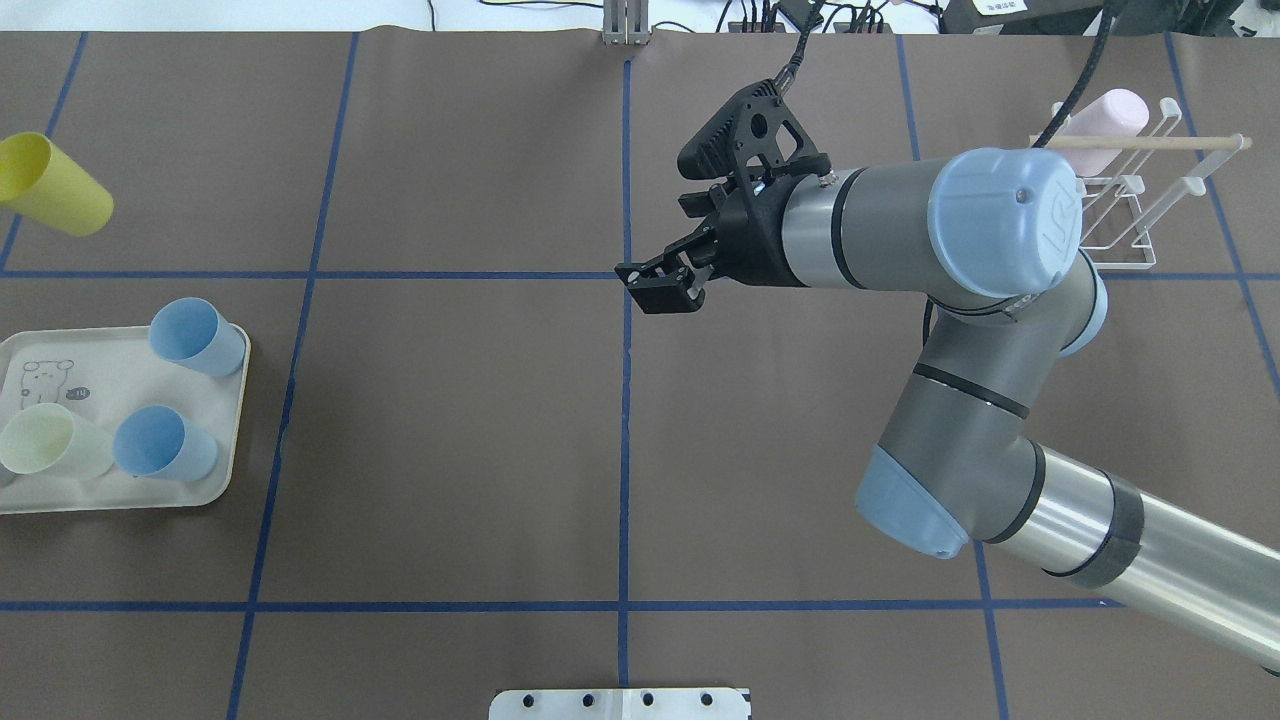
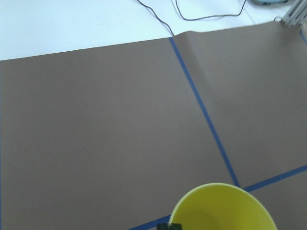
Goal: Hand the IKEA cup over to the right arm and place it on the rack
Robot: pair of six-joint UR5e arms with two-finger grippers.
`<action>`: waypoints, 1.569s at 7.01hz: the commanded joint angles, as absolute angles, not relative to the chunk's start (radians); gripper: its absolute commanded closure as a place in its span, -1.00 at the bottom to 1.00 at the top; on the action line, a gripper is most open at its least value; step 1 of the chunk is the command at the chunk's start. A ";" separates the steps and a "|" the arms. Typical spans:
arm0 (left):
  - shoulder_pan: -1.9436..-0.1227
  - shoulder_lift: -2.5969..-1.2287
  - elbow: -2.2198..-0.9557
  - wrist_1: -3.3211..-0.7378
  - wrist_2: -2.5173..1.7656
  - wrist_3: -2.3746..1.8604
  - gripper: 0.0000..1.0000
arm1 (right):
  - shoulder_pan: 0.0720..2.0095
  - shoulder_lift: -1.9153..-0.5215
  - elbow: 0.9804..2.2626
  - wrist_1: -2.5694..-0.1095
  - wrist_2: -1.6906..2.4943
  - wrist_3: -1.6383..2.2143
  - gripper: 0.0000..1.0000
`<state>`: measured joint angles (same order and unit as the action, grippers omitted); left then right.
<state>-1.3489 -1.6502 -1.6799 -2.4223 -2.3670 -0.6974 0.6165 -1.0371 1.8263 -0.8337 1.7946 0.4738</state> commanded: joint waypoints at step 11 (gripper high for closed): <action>-0.790 -2.042 -1.927 -2.430 -2.091 -1.757 1.00 | 0.517 -1.062 1.829 -0.575 1.700 0.379 -0.97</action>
